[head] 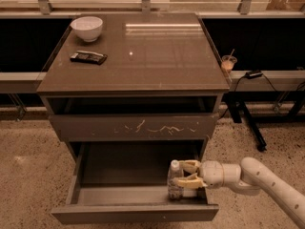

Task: Place blue plastic bottle into middle drawer

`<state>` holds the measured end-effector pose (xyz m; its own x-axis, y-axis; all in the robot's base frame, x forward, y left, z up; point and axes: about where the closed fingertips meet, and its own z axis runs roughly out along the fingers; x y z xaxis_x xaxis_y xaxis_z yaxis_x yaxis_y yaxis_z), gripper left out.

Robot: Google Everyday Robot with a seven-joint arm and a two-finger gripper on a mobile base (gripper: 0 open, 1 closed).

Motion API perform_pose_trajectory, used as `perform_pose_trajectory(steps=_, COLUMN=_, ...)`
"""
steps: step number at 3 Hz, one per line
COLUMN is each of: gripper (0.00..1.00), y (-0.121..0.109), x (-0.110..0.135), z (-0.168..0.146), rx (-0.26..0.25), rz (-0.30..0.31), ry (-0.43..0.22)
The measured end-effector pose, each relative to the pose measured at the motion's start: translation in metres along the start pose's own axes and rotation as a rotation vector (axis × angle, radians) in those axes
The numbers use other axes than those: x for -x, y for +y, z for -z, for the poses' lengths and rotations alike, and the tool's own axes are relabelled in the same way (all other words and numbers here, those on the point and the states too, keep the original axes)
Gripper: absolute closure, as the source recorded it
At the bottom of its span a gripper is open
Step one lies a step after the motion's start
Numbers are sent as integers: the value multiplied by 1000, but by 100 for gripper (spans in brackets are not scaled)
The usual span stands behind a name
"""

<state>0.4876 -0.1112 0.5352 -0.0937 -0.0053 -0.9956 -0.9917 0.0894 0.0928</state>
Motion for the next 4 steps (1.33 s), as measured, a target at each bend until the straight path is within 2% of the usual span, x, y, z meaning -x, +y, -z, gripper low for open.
perform_pose_trajectory(steps=1, gripper=100, y=1, x=-2, z=0, rx=2, rz=8, ry=-2)
perform_pose_trajectory(steps=2, gripper=100, y=3, x=-12, z=1, rx=9, rz=43, ry=-13)
perform_pose_trajectory(steps=3, gripper=100, y=5, x=-34, z=3, rx=10, rz=74, ry=2)
perform_pose_trajectory(steps=4, gripper=97, y=8, x=-53, z=9, rx=-14, rz=92, ry=7)
